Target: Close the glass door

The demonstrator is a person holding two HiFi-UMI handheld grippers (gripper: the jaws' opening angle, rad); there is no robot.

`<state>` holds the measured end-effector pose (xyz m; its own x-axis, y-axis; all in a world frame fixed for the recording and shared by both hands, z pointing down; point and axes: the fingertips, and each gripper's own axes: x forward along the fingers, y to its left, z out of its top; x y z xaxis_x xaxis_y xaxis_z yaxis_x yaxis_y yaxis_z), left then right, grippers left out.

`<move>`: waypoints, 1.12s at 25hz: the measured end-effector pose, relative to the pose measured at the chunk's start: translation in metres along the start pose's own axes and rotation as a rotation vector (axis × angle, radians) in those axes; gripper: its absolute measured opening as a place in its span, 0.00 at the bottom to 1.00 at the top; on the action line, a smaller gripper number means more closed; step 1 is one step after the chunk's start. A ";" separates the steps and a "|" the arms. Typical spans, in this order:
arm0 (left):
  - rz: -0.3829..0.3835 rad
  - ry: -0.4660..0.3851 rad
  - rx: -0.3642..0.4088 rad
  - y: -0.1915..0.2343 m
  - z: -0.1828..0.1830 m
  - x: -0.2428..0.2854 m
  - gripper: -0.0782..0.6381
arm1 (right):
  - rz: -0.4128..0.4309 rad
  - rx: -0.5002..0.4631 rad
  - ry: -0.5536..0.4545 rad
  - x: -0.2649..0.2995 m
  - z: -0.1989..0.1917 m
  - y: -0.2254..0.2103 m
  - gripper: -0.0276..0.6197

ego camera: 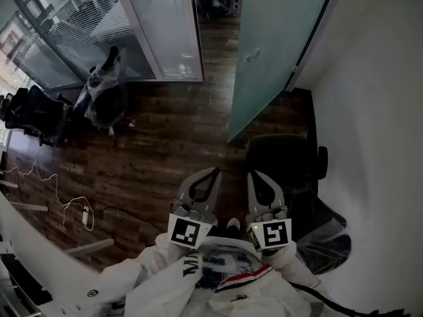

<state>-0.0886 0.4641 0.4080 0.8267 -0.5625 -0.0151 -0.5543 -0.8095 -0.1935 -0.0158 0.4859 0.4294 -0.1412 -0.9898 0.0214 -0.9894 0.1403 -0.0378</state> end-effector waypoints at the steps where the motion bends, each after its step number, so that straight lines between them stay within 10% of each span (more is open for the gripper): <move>1: -0.002 0.001 0.009 -0.001 0.001 0.001 0.10 | 0.003 0.016 0.001 -0.001 0.003 0.001 0.05; 9: 0.019 0.006 -0.073 -0.023 0.002 0.003 0.10 | 0.026 0.079 -0.051 -0.021 0.013 -0.010 0.05; 28: 0.119 0.042 0.003 -0.048 0.005 0.000 0.10 | 0.051 0.106 -0.046 -0.045 -0.008 -0.061 0.05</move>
<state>-0.0617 0.5039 0.4126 0.7502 -0.6612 0.0025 -0.6481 -0.7361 -0.1954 0.0502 0.5224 0.4387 -0.1874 -0.9819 -0.0287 -0.9714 0.1896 -0.1430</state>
